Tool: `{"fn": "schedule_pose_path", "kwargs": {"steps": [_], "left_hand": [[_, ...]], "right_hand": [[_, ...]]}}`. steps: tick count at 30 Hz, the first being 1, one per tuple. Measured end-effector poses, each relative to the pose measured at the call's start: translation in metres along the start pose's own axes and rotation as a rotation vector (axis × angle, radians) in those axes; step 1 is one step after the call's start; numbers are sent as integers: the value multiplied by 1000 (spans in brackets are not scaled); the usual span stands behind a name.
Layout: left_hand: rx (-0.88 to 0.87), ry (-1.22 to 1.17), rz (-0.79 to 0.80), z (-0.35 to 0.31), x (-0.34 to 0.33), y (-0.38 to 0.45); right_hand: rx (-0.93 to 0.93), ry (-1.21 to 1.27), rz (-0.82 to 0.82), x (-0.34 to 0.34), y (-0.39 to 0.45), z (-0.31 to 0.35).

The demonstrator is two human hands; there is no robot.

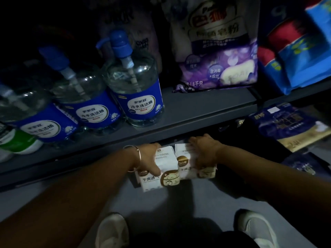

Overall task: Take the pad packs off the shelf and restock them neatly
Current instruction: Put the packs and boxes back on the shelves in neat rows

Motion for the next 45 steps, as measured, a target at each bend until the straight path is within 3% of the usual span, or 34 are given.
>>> {"fn": "schedule_pose_path", "kwargs": {"steps": [5,14,25,32,45], "left_hand": [[-26,-122,-42,-30,36,-70],[-93,-17,-223,-103,103,-204],[-180,129,-535,-158,215,-346],[-150,219,-718,-153,282,-389],[-5,341,-767,-101,374,-351]], "right_hand": [[77,154,36,56,-61,14],[246,306,-109,158,-199,27],[380,434,-469,294,-304,62],[484,387,-684,360,-304,115],[403,115,-687,429,-209,172]]}}
Point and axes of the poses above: each hand's wrist, its own y-axis towards the middle knuckle, its own x-axis out of the back of the hand, z = x × y, the point moved 5 cm from there along y, towards the middle knuckle, and after that the axes turned 11 degrees about -x, right-handed, at the moved point
